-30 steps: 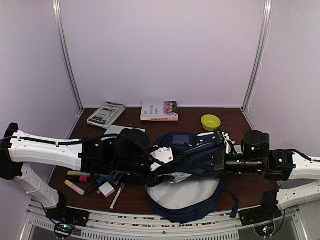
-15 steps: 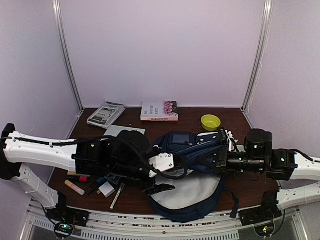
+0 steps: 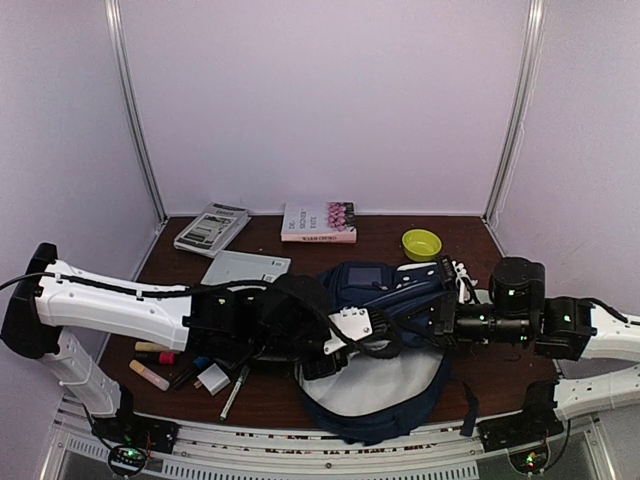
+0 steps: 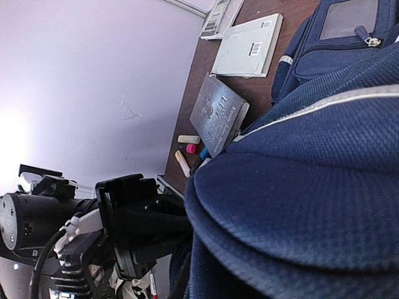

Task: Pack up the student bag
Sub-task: Pass from the right arm to the left, then pass from the left arm to the right

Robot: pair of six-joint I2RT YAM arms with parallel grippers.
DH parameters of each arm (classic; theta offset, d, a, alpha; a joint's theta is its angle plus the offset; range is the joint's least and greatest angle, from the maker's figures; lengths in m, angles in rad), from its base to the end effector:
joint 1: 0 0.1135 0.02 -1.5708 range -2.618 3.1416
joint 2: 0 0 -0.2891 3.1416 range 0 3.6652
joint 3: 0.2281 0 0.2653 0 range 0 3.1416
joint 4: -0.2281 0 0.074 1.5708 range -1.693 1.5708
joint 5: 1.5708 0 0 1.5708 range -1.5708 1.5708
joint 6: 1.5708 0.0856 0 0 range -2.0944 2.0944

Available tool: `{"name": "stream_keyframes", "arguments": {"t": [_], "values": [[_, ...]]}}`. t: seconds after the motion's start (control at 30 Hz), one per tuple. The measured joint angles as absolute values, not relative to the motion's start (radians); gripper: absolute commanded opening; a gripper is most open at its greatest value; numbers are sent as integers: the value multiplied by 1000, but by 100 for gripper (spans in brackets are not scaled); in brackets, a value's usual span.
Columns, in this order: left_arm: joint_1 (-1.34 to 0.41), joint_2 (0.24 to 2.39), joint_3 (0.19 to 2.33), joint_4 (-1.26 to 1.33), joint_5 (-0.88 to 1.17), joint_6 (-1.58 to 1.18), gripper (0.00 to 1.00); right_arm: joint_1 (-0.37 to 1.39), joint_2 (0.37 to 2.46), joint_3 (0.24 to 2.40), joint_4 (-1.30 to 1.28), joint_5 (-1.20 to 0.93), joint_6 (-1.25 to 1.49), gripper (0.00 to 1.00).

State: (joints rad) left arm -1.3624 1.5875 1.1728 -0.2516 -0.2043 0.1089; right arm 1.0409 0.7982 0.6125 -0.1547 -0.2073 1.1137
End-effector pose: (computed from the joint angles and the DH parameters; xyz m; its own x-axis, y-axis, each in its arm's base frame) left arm 0.1017 -0.3971 0.2558 -0.0266 0.6401 -0.7678 0.9334 0.2908 0.2101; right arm 0.1021 0.2091 0.2791 -0.9202 0.1665 -0.3544 -0.2645 0.4029 0.8762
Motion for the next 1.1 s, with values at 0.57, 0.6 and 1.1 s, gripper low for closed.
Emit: {"name": "stream_keyframes", "arguments": {"t": [0.57,0.6,1.1], "values": [[-1355,1573,1382,-410,-273,75,0,1041,560,779,-621,-163,533,95],[-1348,1578,1405,-436,-276,70,0,1041,536,782,-623,-165,507,95],[-1282,1608,1465,-599,-261,51,0,1046,467,778,-442,-77,120,98]]}}
